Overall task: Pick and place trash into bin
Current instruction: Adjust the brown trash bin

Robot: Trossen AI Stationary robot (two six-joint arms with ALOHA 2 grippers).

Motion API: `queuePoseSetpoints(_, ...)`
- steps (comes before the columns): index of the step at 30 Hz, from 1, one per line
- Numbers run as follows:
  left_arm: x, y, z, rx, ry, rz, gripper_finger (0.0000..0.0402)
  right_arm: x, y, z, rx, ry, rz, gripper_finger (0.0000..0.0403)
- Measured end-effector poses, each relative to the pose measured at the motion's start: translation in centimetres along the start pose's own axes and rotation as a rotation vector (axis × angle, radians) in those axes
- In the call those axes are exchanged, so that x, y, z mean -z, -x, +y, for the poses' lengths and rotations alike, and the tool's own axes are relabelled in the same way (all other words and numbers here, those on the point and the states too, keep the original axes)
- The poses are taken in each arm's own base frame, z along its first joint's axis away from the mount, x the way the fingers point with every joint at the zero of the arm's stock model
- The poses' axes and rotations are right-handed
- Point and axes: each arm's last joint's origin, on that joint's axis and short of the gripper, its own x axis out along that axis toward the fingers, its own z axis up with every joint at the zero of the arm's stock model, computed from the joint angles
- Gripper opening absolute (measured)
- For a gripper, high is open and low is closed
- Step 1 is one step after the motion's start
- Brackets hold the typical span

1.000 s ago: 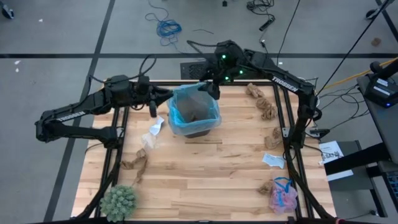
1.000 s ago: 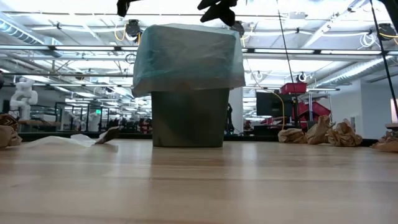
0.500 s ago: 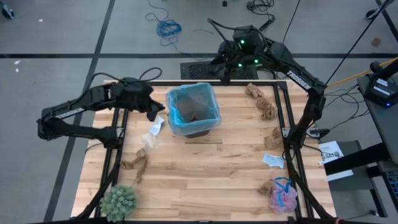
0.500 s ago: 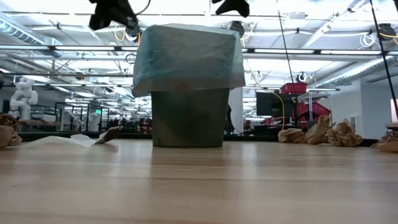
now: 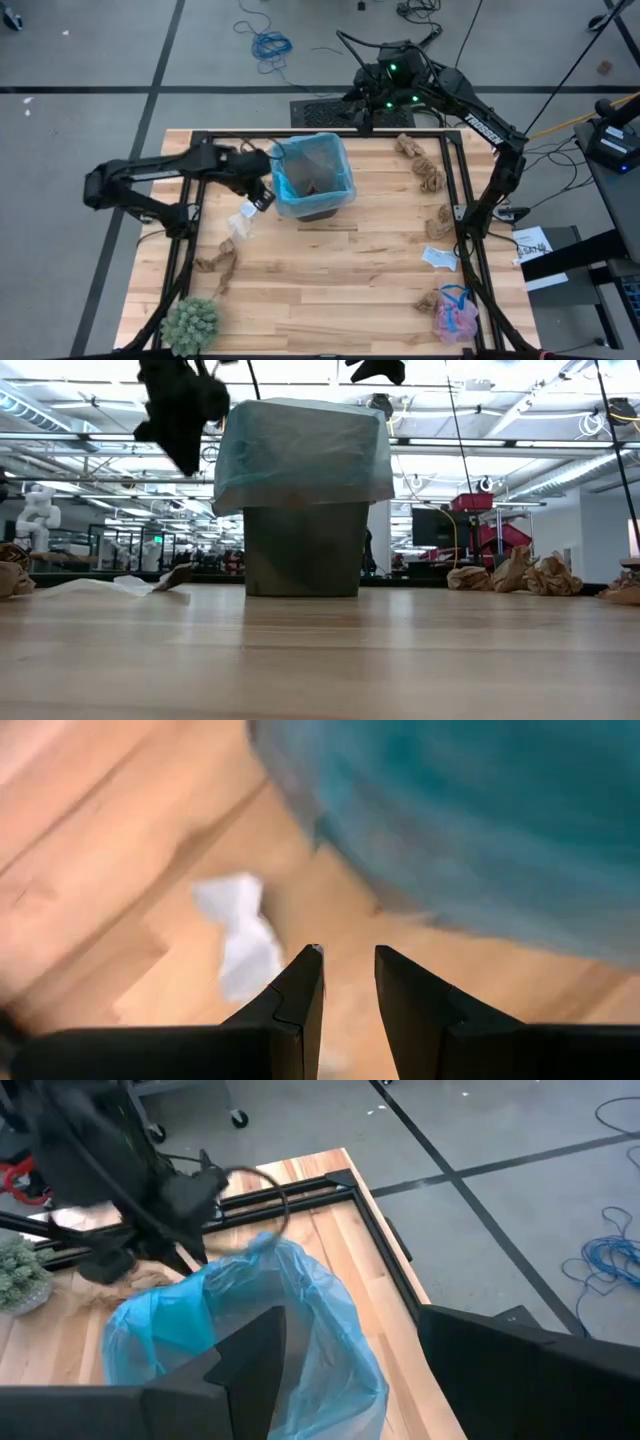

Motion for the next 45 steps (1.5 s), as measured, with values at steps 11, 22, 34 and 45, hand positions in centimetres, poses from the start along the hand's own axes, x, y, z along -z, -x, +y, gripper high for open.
queuePoseSetpoints(11, -0.6, -4.2, -1.4, -0.124, -0.039, 0.147, 0.0091, 0.0, 0.0, 0.0, -0.002, 0.007, 0.002, 0.0222)
queuePoseSetpoints(22, -1.8, -3.9, -1.8, -0.171, -0.064, -0.066, 0.0091, 0.2, 0.0, 0.0, -0.005, 0.003, 0.016, 0.0222)
queuePoseSetpoints(34, -4.3, -6.1, -2.9, -0.121, -0.090, -0.176, 0.0091, 0.3, 0.0, 0.0, -0.007, -0.001, 0.032, 0.0222)
queuePoseSetpoints(45, -1.8, -6.4, -0.6, -0.359, -0.074, 0.058, 0.0091, 0.2, 1.1, 0.3, -0.007, 0.018, 0.018, 0.0222)
